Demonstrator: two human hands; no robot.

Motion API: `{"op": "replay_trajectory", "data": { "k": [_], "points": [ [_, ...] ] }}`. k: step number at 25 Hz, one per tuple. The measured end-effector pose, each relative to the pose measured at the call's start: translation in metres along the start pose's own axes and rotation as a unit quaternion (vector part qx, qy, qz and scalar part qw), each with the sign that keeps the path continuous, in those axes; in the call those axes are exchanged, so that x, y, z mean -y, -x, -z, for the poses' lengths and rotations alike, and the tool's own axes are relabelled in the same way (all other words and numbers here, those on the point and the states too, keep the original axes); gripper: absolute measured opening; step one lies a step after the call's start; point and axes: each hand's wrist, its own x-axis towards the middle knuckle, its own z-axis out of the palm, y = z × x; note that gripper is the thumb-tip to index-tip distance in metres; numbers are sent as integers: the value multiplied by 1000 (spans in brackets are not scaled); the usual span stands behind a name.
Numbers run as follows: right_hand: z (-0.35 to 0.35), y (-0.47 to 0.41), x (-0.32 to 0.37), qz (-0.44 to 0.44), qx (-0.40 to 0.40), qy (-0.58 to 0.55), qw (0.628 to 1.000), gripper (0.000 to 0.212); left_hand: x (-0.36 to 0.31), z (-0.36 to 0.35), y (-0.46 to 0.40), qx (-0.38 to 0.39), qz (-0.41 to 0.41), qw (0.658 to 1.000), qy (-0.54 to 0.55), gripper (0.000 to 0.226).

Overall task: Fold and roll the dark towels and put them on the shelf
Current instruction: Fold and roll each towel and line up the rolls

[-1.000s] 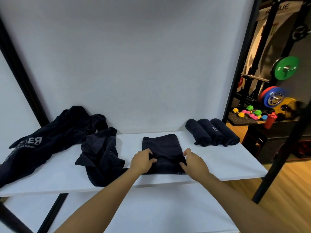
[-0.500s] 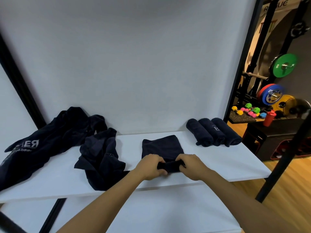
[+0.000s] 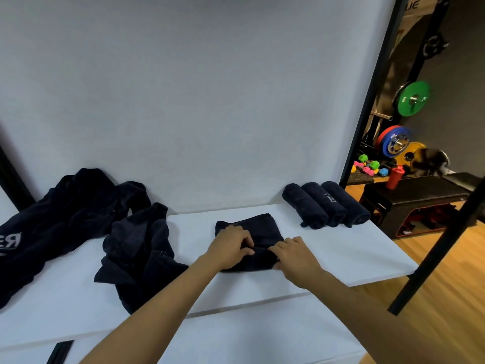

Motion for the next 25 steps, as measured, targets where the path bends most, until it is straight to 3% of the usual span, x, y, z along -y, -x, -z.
{"op": "replay_trajectory", "data": {
  "k": [2, 4, 5, 9, 11, 13, 16, 19, 22, 23, 25],
  "points": [
    [12, -14, -4, -38, 67, -74, 994, 27, -4, -4, 3, -25, -77, 993, -91, 34],
    [22, -26, -10, -95, 124, -171, 973, 25, -1, -9, 2, 7, -79, 989, -127, 53],
    [24, -28, -12, -112, 126, -178, 969, 27, 2, -11, -2, 27, -61, 992, -110, 48],
    [8, -23, 0, -34, -72, -20, 997, 42, 11, -2, -31, 102, 7, 995, -4, 18],
    [-3, -21, 0, -18, -85, 28, 996, 63, 16, 5, -41, 128, 26, 990, 55, 25],
    [-9, -28, -2, -37, -83, 19, 996, 65, 22, 4, -44, 135, 34, 985, 106, 33],
    [0, -47, 1, -49, -38, 12, 998, 37, 27, 1, -40, 71, -10, 994, 80, 25],
    [21, -59, -10, -86, 75, -79, 990, 35, 29, -5, -26, -40, -77, 996, -20, 54],
    [40, -68, -22, -101, 201, -152, 962, 35, 28, -17, -20, -32, -74, 991, -104, 55],
    [43, -70, -24, -96, 208, -148, 962, 37, 26, -18, -22, -32, -62, 993, -98, 46],
    [44, -70, -24, -76, 142, -102, 982, 41, 20, -13, -31, -23, -19, 997, -68, 29]
  ]
}}
